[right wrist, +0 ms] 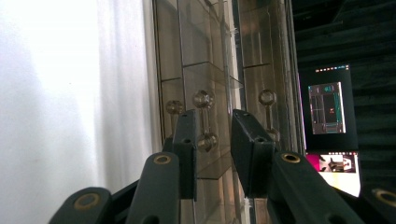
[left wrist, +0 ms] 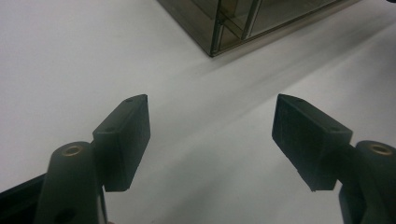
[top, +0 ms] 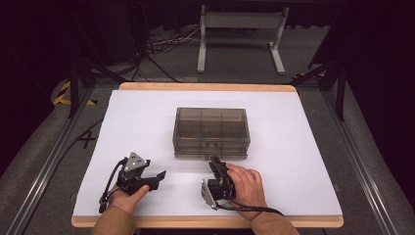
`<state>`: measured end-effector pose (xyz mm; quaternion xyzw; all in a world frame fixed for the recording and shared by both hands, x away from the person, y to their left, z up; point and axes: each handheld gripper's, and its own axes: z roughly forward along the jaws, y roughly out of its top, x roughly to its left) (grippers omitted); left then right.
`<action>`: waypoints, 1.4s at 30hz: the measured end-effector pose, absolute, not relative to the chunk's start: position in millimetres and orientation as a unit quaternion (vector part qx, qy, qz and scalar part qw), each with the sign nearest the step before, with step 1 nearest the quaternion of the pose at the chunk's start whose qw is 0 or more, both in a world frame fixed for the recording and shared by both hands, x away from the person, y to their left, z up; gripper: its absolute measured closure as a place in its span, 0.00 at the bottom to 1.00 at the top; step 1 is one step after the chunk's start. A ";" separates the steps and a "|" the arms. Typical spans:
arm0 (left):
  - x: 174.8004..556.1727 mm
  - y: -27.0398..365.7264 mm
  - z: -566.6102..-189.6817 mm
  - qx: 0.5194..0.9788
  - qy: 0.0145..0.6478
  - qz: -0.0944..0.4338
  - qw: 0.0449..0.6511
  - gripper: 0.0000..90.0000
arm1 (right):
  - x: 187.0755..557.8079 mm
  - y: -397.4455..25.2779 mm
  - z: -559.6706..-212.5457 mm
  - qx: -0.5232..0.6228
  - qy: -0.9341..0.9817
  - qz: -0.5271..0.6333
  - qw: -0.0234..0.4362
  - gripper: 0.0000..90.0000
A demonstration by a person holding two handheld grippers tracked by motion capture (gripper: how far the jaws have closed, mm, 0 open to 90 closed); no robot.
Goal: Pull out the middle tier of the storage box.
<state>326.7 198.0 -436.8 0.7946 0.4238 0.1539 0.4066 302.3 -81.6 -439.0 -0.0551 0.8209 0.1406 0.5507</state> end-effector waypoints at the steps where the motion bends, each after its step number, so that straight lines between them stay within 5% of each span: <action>1: 327.5 197.9 -436.3 0.796 0.422 0.154 0.405 0.32 | 301.4 -83.5 -437.2 -0.054 0.822 0.147 0.547 0.79; 42: 331.2 195.7 -436.6 0.796 0.427 0.154 0.401 0.32 | 309.5 -148.1 -400.9 0.078 0.880 0.350 0.313 0.81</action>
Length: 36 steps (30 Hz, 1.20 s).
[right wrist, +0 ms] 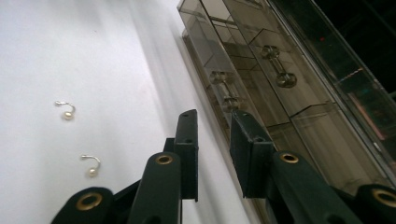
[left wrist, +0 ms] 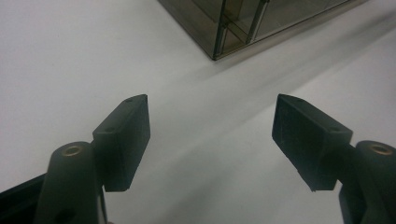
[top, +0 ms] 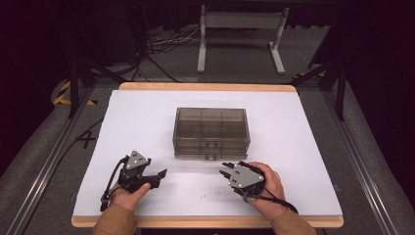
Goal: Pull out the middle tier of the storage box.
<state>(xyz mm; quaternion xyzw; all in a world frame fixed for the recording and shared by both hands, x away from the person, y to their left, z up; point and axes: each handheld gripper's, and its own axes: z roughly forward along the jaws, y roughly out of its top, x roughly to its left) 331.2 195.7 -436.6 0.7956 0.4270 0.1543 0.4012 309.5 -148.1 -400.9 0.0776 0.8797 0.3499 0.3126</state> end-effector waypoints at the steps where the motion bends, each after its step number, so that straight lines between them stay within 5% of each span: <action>1: 331.2 195.7 -436.6 0.796 0.427 0.154 0.401 0.32 | 309.5 -148.1 -400.9 0.078 0.880 0.350 0.313 0.81; 36: 331.2 195.6 -436.8 0.796 0.427 0.156 0.399 0.32 | 326.9 -157.7 -365.8 0.110 0.915 0.355 0.156 0.77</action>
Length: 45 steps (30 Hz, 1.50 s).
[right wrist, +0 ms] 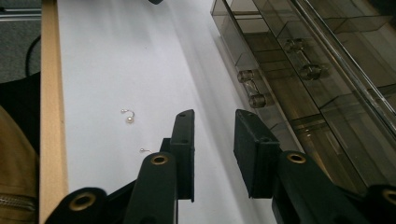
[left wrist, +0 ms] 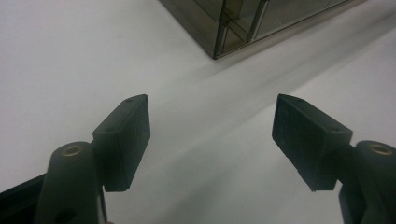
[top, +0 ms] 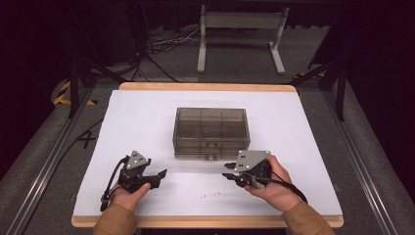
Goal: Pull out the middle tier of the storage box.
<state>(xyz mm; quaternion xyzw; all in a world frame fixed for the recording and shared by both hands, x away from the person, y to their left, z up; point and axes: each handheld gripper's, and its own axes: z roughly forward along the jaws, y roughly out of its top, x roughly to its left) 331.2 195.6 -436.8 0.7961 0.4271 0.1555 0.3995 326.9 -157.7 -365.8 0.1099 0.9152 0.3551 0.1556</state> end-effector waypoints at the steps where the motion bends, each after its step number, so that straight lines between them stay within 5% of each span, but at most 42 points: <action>1: 331.2 195.7 -436.8 0.796 0.427 0.156 0.400 0.32 | 328.4 -157.1 -363.4 0.110 0.916 0.354 0.150 0.76; 45: 331.5 195.7 -437.0 0.796 0.427 0.154 0.400 0.32 | 374.0 -154.9 -324.9 0.125 0.941 0.288 0.123 0.74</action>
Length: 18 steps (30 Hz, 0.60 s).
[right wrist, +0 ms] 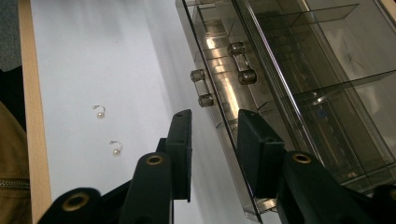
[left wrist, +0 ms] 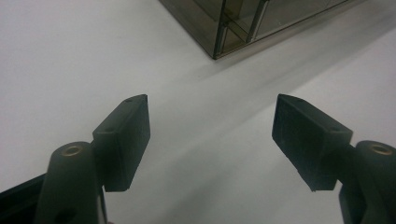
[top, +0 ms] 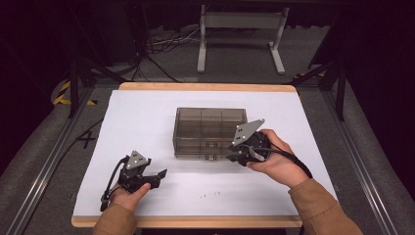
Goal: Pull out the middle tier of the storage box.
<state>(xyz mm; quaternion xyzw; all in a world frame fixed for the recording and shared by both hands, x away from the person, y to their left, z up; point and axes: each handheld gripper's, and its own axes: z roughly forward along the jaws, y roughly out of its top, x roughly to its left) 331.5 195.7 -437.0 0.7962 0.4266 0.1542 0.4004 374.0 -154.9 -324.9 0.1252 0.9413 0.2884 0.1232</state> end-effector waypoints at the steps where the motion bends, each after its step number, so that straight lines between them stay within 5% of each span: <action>1: 331.6 195.7 -437.0 0.796 0.426 0.154 0.400 0.32 | 375.8 -154.6 -325.6 0.123 0.942 0.286 0.122 0.74; 18: 331.7 195.8 -437.0 0.797 0.425 0.154 0.400 0.32 | 396.9 -154.5 -343.5 0.138 0.953 0.239 0.121 0.74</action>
